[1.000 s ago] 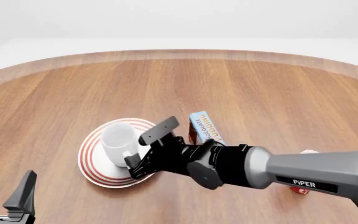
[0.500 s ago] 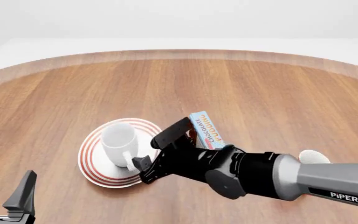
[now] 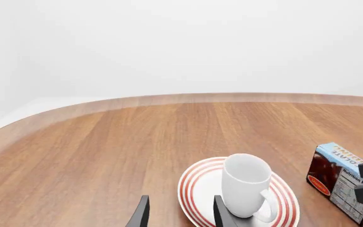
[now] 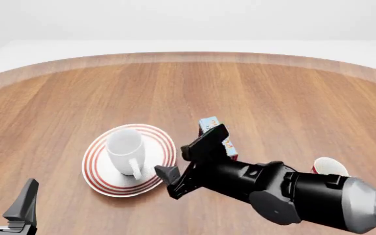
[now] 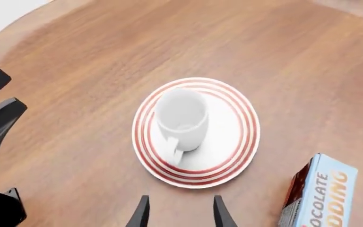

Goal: Pick up the white mug and put it on the plate, and put the chocolate pudding to the right of the plate.

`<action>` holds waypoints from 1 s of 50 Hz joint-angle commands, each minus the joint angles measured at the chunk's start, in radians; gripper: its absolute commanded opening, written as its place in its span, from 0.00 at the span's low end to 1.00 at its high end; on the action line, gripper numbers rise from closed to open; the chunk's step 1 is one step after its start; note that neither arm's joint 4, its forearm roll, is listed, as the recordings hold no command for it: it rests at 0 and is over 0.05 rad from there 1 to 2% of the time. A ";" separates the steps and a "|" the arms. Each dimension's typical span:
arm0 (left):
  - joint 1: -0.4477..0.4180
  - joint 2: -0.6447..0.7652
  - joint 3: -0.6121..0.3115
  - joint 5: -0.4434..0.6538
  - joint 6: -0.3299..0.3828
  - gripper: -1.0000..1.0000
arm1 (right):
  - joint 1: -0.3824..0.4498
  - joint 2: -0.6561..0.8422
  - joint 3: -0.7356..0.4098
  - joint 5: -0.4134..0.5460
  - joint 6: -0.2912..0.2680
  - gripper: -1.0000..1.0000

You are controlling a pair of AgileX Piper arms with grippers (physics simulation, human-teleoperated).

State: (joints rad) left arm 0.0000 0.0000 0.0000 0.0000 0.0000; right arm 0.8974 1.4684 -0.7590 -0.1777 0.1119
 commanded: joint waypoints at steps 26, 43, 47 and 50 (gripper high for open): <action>0.000 0.000 0.000 0.000 0.000 1.00 | -0.048 -0.303 0.255 -0.040 -0.011 1.00; 0.000 0.000 0.000 0.000 0.000 1.00 | -0.082 -0.420 0.346 -0.052 0.001 1.00; 0.000 0.000 0.000 0.000 0.000 1.00 | -0.093 -0.469 0.367 -0.030 0.002 1.00; 0.000 0.000 0.000 0.000 0.000 1.00 | -0.103 -0.485 0.377 -0.006 -0.013 1.00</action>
State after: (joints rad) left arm 0.0000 0.0000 0.0000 0.0000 0.0000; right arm 0.8215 1.0613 -0.4303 -0.2156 0.1093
